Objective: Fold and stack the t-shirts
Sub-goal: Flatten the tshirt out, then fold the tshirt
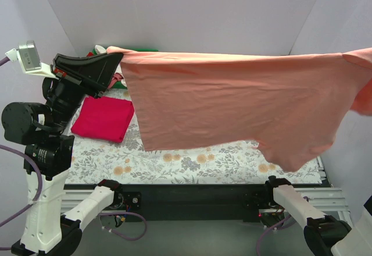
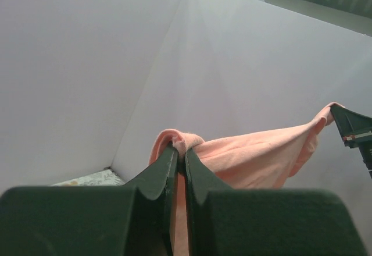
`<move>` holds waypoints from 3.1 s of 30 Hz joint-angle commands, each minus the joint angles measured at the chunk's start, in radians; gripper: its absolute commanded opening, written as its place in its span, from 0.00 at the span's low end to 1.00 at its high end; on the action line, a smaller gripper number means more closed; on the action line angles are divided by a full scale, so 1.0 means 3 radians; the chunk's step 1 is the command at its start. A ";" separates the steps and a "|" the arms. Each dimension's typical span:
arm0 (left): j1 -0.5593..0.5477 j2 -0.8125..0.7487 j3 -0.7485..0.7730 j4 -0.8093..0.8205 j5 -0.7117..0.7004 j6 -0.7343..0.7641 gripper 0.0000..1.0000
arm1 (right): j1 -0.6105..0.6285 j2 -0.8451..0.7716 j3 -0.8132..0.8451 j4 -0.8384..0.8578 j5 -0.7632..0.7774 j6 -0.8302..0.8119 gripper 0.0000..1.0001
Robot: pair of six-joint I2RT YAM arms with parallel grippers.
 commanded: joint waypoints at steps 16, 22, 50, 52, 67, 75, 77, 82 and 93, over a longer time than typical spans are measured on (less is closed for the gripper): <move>0.0029 0.1811 -0.1310 0.0738 -0.1185 0.0007 0.00 | 0.0073 0.0966 -0.2609 0.1438 0.0201 -0.0478 0.03; 0.0075 0.3102 -0.0877 0.0927 -0.1431 -0.0050 0.00 | -0.0254 0.2143 -0.2585 0.1582 -0.0408 0.0013 0.03; 0.0106 0.4162 -0.0235 0.0953 -0.1232 0.0058 0.00 | -0.0531 0.2856 -0.2696 0.0754 -0.0935 0.1061 0.04; 0.0106 0.4029 -0.0353 0.0963 -0.1232 0.0053 0.00 | -0.0536 0.2667 -0.2849 0.0631 -0.0950 0.1143 0.04; 0.0111 0.3395 -0.1054 0.0642 -0.1492 0.0124 0.00 | -0.0347 0.1731 -0.4025 0.0125 -0.0721 0.1670 0.18; 0.0111 0.3165 -0.1208 0.0319 -0.1548 0.0150 0.38 | -0.0347 0.1501 -0.4097 -0.0116 -0.0823 0.1625 0.57; 0.0111 0.3068 -0.1238 0.0284 -0.1569 0.0191 0.59 | -0.0362 0.1460 -0.4072 -0.0121 -0.0731 0.1629 0.63; 0.0106 0.2873 -0.1239 0.0288 -0.1416 0.0247 0.87 | -0.0708 0.1617 -0.3842 -0.0100 -0.0883 0.1492 0.69; 0.0034 0.3675 -0.0789 0.0636 -0.0597 0.0293 0.91 | -0.1205 0.2870 -0.2942 0.0197 -0.1702 0.0668 0.59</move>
